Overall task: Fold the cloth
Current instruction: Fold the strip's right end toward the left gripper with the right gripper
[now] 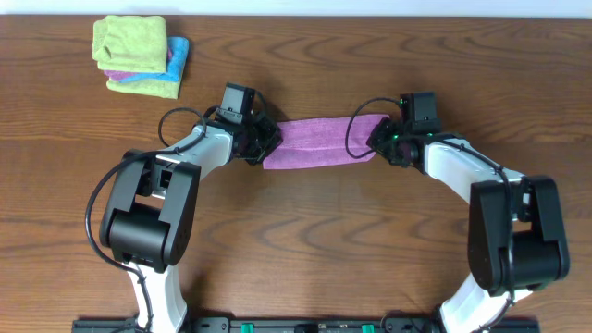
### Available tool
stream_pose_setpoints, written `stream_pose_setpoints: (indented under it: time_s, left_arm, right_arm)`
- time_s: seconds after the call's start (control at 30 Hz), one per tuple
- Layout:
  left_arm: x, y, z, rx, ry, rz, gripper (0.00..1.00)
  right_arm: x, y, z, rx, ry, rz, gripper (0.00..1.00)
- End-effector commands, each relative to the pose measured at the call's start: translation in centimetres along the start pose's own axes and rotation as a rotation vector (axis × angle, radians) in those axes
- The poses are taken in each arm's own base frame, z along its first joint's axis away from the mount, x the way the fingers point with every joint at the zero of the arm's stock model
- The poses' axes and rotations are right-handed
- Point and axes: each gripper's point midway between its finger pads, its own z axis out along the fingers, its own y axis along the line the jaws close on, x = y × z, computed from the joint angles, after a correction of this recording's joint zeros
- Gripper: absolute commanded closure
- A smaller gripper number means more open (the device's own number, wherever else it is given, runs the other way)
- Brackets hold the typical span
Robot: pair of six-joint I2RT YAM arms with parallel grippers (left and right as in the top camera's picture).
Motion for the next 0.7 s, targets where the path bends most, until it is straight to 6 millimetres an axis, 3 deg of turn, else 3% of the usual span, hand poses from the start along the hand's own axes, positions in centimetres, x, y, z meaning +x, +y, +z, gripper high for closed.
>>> stream_pose_setpoints:
  time_s: [0.0, 0.17, 0.3, 0.67]
  left_arm:
    - [0.0, 1.6, 0.6, -0.054, -0.003, 0.009, 0.94]
    - [0.0, 1.6, 0.5, -0.054, -0.003, 0.02, 0.94]
    - [0.0, 1.6, 0.6, -0.054, -0.002, 0.023, 0.94]
    - [0.0, 1.6, 0.6, -0.053, -0.002, 0.024, 0.94]
  right_arm:
    - [-0.5, 1.7, -1.2, -0.039, -0.027, -0.019, 0.99]
    - [-0.9, 5.4, -4.7, -0.124, -0.09, -0.079, 0.99]
    - [0.2, 7.9, -6.2, -0.175, -0.099, -0.135, 0.99]
    - [6.3, 13.5, -5.8, -0.256, -0.055, -0.292, 0.99]
